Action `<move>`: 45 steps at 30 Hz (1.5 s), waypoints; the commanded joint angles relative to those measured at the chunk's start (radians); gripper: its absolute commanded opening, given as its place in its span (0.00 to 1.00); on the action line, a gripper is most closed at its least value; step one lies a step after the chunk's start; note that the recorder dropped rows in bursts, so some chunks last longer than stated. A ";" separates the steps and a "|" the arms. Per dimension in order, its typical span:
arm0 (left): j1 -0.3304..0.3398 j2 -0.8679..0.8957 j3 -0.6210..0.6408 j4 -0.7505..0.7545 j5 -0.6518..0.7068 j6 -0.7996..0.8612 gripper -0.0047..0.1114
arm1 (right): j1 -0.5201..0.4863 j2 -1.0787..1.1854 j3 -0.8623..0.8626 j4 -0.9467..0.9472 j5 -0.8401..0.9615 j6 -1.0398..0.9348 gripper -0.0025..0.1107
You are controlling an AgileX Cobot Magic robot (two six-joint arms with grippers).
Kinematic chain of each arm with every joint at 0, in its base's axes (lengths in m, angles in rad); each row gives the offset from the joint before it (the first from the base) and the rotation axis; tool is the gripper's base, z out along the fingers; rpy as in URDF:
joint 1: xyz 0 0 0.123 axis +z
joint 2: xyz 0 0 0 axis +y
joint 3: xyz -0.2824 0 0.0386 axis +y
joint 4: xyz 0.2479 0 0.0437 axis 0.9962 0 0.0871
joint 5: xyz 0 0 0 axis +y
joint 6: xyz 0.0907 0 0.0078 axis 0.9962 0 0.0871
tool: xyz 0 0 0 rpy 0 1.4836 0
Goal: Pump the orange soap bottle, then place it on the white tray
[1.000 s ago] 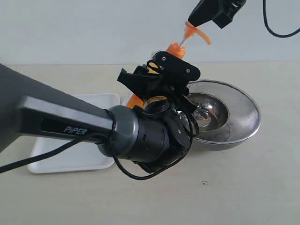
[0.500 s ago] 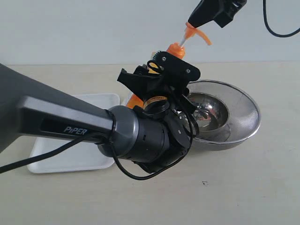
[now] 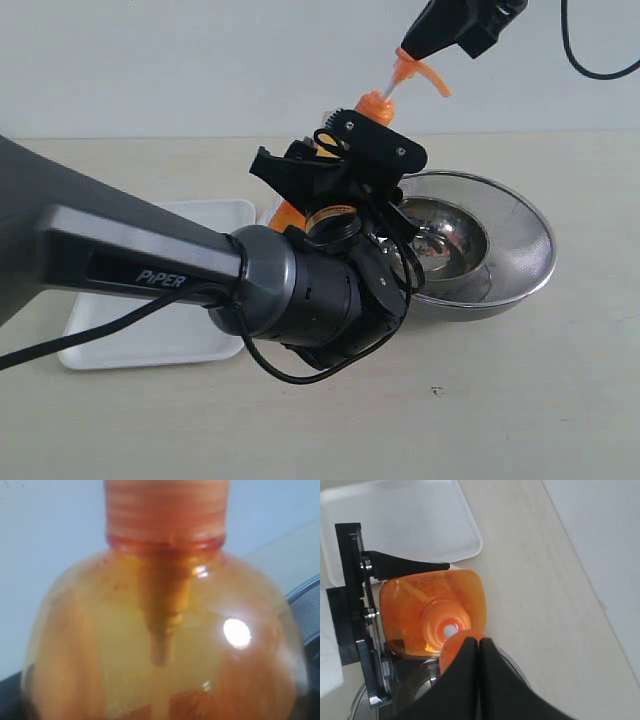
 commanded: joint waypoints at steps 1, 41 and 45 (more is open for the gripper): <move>-0.006 -0.021 -0.014 0.064 -0.080 0.005 0.08 | -0.002 0.005 0.004 -0.008 0.043 0.005 0.02; -0.006 -0.021 -0.014 0.066 -0.083 0.005 0.08 | 0.001 0.005 0.057 0.022 0.040 -0.009 0.02; -0.006 -0.021 -0.014 0.066 -0.083 0.005 0.08 | 0.001 0.005 0.057 0.025 0.043 -0.009 0.02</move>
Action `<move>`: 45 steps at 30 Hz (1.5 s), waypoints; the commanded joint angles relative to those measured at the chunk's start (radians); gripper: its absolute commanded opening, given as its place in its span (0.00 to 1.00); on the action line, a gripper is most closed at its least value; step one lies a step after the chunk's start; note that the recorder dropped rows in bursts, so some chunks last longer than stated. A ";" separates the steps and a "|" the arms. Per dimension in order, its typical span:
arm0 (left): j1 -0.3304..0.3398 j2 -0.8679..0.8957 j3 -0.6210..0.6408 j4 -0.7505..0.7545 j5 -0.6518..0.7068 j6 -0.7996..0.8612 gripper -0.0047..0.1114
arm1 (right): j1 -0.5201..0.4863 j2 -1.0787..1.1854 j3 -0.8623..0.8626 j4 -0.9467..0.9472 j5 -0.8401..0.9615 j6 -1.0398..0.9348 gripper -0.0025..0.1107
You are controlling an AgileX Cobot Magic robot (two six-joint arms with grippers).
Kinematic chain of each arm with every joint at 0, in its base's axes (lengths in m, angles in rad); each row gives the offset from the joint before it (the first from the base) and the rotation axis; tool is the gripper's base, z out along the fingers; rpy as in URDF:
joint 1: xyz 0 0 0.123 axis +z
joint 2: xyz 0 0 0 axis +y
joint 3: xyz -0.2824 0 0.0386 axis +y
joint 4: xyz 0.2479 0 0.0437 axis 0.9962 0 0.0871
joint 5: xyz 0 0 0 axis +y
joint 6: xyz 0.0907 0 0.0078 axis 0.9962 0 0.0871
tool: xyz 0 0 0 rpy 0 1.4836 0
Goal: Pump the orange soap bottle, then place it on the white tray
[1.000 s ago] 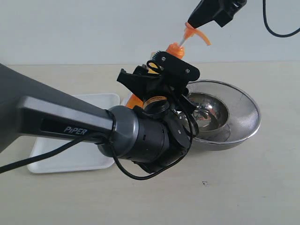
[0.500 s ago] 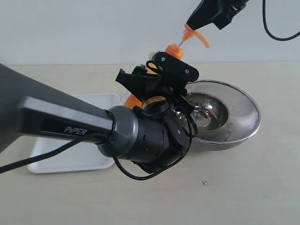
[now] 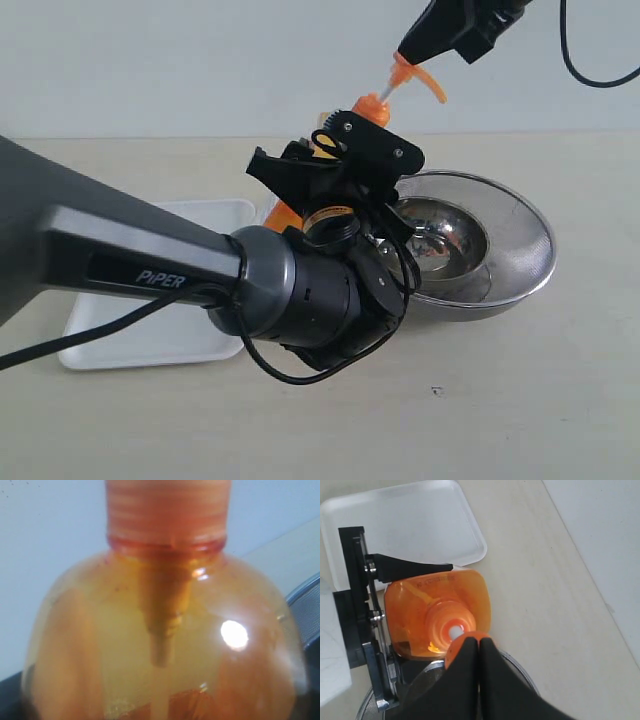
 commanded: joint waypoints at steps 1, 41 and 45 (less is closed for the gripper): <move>-0.006 -0.021 -0.016 0.078 -0.075 -0.010 0.08 | 0.001 0.012 0.018 -0.010 0.064 0.002 0.02; -0.006 -0.021 -0.016 0.080 -0.093 -0.010 0.08 | 0.029 0.012 0.085 -0.059 0.021 0.004 0.02; -0.006 -0.021 -0.016 0.080 -0.093 -0.010 0.08 | 0.029 0.012 0.085 -0.057 0.021 0.004 0.02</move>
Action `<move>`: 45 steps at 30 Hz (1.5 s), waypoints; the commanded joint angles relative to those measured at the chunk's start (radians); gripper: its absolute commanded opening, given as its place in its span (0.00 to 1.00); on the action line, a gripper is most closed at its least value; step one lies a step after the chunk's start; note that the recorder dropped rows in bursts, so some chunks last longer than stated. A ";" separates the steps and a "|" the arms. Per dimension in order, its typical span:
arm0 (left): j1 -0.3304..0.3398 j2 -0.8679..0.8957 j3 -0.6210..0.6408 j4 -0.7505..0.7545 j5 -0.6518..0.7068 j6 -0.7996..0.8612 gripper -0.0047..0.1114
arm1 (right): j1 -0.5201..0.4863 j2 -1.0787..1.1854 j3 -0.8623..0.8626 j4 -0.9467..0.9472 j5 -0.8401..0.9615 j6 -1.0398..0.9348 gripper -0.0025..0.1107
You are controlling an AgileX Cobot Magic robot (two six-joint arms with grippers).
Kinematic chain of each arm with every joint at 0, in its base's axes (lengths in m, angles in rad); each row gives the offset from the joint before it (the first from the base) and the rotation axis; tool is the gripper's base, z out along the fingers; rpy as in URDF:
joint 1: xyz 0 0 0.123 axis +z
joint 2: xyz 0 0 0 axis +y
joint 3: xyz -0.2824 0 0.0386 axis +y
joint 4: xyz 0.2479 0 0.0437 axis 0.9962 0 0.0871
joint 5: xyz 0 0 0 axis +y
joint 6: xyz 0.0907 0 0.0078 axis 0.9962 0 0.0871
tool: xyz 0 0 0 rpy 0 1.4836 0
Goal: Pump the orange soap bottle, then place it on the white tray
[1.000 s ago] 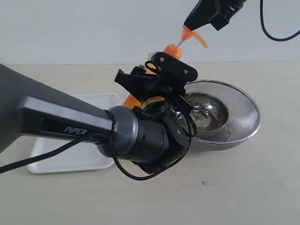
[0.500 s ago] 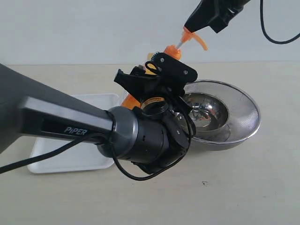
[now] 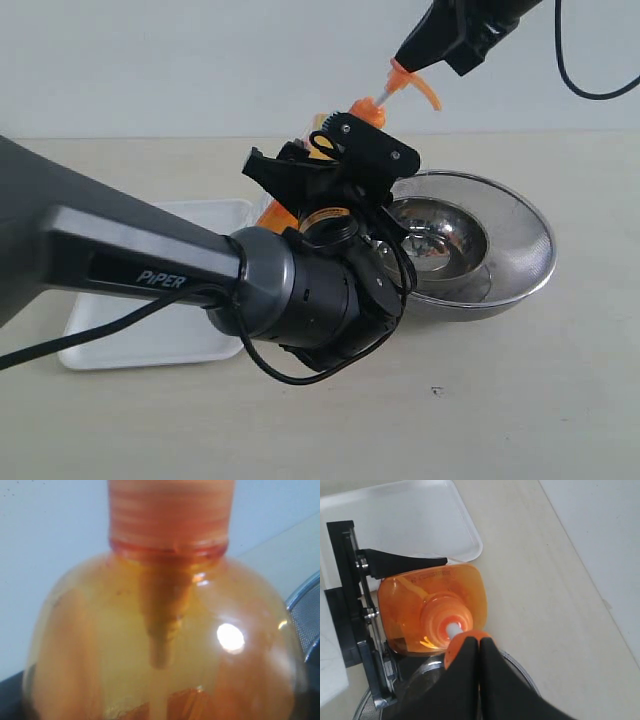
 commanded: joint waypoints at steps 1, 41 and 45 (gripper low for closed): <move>-0.006 -0.021 -0.019 0.091 -0.078 -0.032 0.08 | 0.012 0.024 0.027 -0.035 0.080 -0.008 0.02; -0.006 -0.021 -0.019 0.091 -0.078 -0.032 0.08 | 0.040 0.024 0.038 -0.033 0.093 -0.007 0.02; -0.006 -0.021 -0.019 0.091 -0.078 -0.032 0.08 | 0.040 0.024 0.093 -0.033 0.047 -0.019 0.02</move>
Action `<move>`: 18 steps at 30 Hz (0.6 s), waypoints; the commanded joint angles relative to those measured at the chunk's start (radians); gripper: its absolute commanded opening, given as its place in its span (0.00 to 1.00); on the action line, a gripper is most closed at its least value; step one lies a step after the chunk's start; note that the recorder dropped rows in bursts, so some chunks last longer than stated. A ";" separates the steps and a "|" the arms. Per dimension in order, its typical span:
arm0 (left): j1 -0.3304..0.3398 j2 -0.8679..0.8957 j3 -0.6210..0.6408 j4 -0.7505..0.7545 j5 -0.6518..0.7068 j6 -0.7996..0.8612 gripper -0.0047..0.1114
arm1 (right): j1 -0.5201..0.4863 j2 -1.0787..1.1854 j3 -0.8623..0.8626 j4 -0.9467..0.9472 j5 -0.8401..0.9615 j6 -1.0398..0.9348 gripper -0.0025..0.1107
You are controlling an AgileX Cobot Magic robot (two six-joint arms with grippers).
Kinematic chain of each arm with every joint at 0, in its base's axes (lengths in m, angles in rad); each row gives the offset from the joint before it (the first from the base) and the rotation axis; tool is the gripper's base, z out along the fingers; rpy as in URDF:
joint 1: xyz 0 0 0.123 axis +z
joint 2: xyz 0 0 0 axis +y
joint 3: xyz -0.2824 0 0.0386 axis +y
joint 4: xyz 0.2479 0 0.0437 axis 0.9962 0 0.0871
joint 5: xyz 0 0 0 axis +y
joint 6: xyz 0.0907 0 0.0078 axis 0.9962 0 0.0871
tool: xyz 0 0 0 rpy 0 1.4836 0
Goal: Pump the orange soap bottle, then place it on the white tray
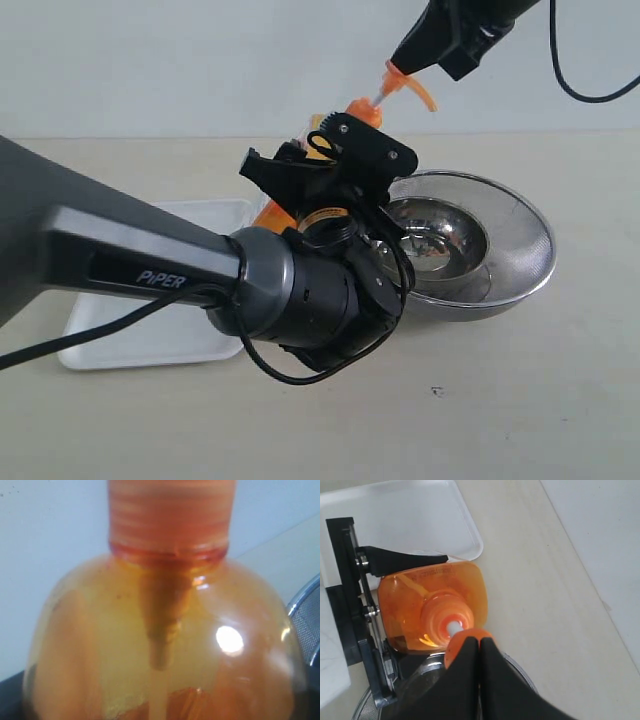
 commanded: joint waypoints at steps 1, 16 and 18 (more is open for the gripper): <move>-0.006 -0.021 -0.019 0.102 -0.069 -0.035 0.08 | 0.020 0.028 0.081 -0.025 0.068 -0.020 0.02; -0.006 -0.021 -0.019 0.102 -0.069 -0.035 0.08 | 0.020 0.028 0.094 -0.025 0.054 -0.026 0.02; -0.006 -0.021 -0.019 0.102 -0.069 -0.035 0.08 | 0.020 0.028 0.094 -0.023 0.054 -0.026 0.02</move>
